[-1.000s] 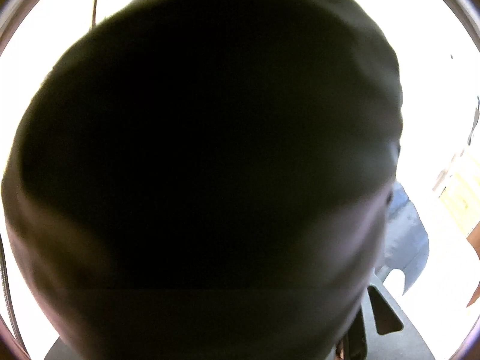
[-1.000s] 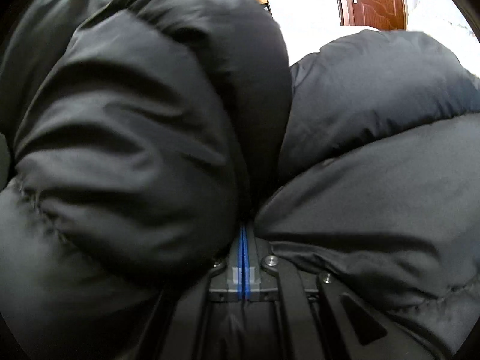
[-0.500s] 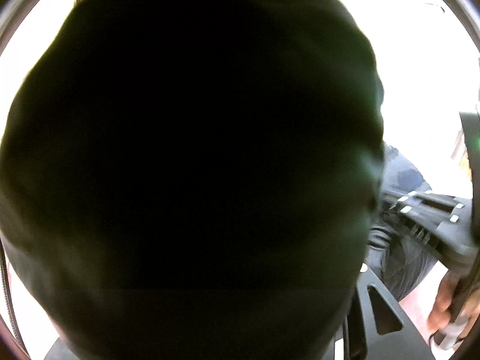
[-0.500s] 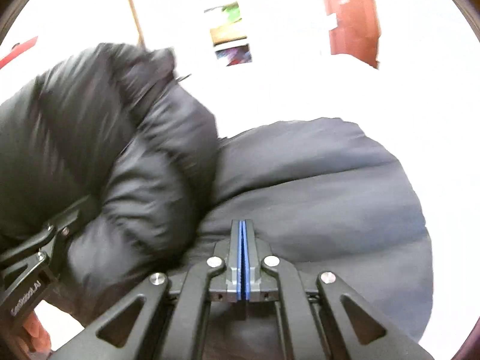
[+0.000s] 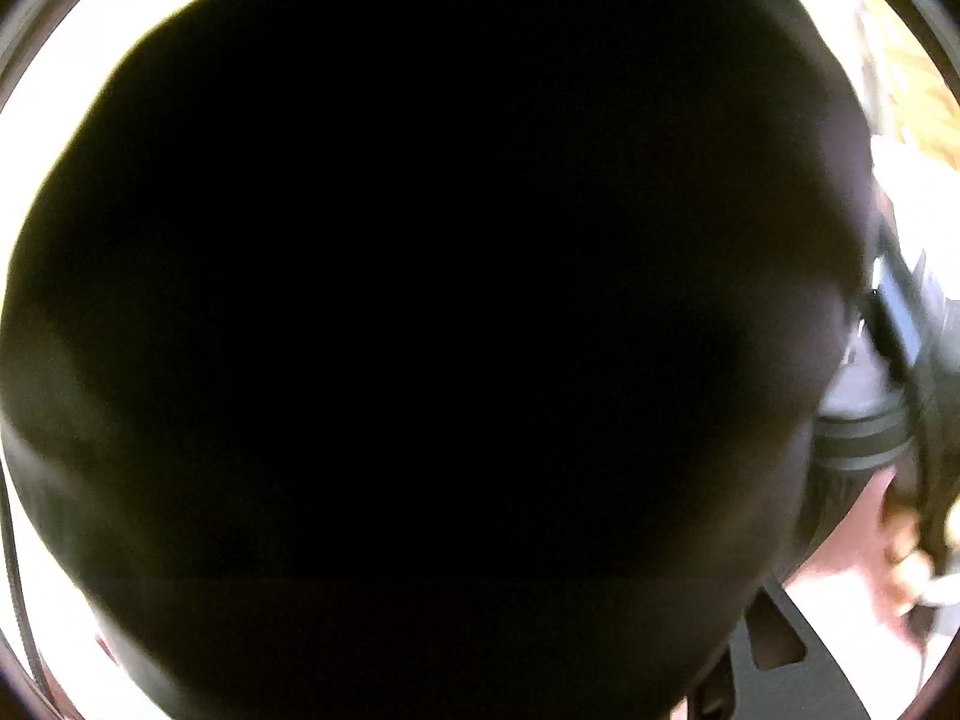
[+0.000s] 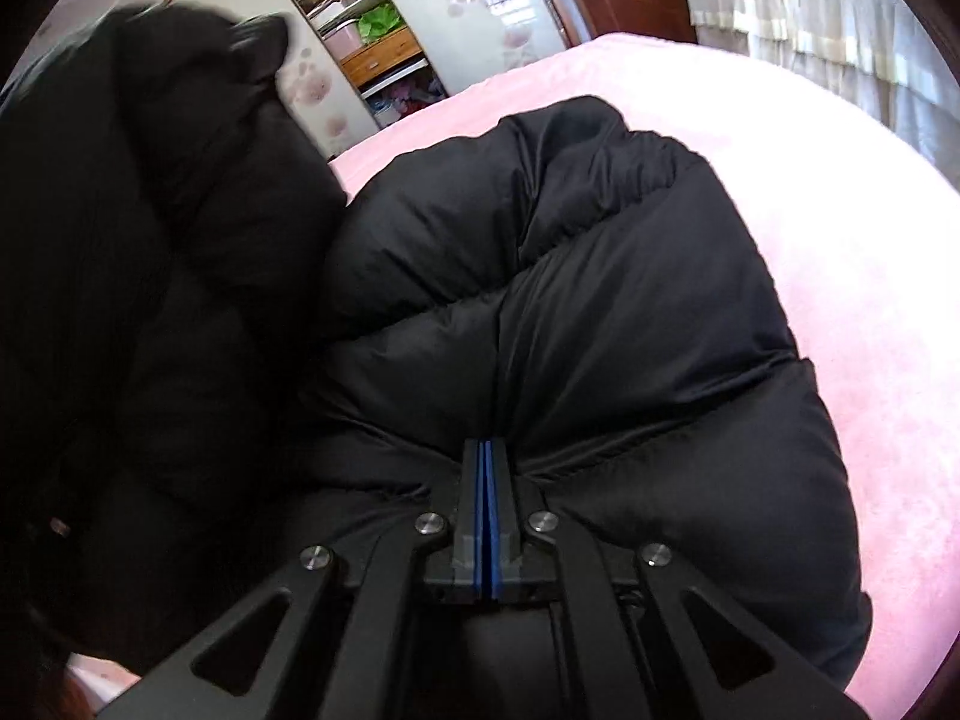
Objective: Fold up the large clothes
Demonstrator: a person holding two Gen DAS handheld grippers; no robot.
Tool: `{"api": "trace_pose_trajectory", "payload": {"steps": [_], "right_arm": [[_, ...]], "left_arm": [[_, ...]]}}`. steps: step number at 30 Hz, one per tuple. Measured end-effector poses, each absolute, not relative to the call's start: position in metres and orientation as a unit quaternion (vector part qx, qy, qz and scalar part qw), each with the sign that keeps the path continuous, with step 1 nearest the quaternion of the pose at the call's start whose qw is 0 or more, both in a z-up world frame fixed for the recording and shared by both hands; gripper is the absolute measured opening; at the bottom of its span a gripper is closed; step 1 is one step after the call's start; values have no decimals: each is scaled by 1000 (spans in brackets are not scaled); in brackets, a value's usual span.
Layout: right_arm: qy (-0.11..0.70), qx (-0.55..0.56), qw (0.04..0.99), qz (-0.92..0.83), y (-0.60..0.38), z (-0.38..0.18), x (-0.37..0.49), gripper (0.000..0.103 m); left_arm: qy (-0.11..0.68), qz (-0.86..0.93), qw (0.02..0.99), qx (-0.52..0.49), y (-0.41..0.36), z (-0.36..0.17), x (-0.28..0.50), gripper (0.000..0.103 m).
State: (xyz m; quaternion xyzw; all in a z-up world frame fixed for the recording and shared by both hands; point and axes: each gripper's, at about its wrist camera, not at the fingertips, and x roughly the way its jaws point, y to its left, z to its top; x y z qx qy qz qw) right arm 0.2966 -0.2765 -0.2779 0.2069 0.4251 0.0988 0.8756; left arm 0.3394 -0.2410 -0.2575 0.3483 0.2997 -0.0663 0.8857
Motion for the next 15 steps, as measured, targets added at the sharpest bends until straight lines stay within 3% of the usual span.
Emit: {"api": "trace_pose_trajectory", "payload": {"steps": [7, 13, 14, 15], "right_arm": [[402, 232, 881, 92, -335, -248, 257, 1], [396, 195, 896, 55, -370, -216, 240, 2], [395, 191, 897, 55, -375, -209, 237, 4], [393, 186, 899, 55, -379, -201, 235, 15]], "left_arm": [[272, -80, 845, 454, -290, -288, 343, 39], [252, -78, 800, 539, -317, -325, 349, 50], [248, -76, 792, 552, -321, -331, 351, 52], [246, -75, 786, 562, -323, -336, 352, 54]]}}
